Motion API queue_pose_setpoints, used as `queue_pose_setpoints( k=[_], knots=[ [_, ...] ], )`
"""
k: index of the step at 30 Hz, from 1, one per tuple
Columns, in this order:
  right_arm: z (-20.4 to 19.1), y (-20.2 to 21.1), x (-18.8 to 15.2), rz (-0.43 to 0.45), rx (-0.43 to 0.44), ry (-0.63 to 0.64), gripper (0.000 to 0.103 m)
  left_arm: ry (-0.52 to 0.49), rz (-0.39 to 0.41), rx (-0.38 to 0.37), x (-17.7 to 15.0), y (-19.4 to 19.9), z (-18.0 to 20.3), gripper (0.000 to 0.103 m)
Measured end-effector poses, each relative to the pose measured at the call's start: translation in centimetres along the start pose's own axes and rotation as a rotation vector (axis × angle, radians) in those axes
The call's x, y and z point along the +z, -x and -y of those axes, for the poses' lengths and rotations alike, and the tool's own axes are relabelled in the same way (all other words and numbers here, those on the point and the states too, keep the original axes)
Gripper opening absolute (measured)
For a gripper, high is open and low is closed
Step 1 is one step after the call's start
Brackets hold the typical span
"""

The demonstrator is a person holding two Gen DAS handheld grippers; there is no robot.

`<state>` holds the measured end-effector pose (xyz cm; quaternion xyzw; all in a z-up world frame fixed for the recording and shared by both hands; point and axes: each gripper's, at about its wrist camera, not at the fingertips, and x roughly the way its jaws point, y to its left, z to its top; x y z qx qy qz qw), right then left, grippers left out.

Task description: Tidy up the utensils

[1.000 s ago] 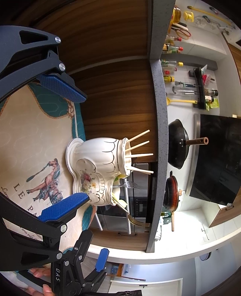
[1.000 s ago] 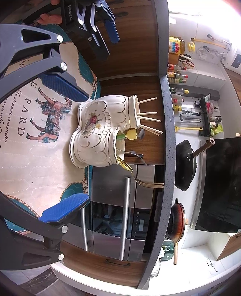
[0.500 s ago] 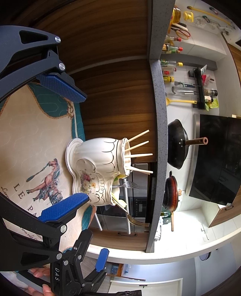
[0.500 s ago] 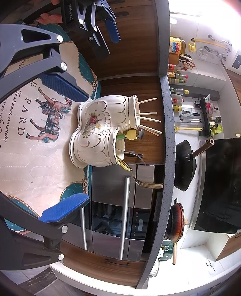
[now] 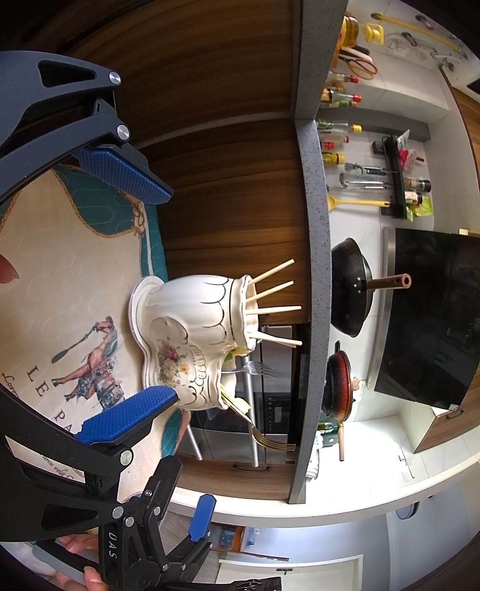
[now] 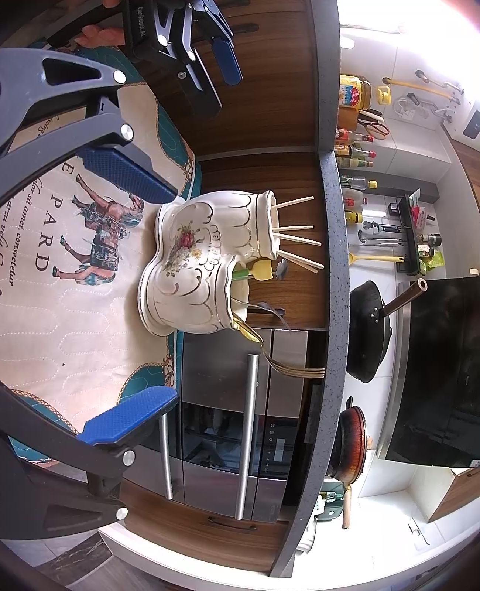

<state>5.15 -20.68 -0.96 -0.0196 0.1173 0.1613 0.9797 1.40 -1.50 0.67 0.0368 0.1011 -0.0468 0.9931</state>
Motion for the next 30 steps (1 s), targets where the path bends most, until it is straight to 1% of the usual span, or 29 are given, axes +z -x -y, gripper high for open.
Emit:
queue_pose_setpoints(
  k=[16,21,25,30],
  knots=[
    [-0.1,0.03,0.0,-0.001,0.003,0.002,0.098,0.002,-0.001,0.0,-0.07,-0.06,-0.03,0.098],
    [-0.09,0.02,0.01,-0.001,0.004,0.002,0.098,0.009,-0.021,0.0,0.08,-0.37,-0.16,0.098],
    [-0.07,-0.03,-0.01,-0.003,0.003,0.001,0.098,0.021,-0.035,0.023,0.12,-0.65,-0.38,0.098],
    [0.01,-0.15,0.03,-0.007,0.003,-0.001,0.098,0.017,-0.026,0.025,0.03,-0.53,-0.31,0.098]
  ],
)
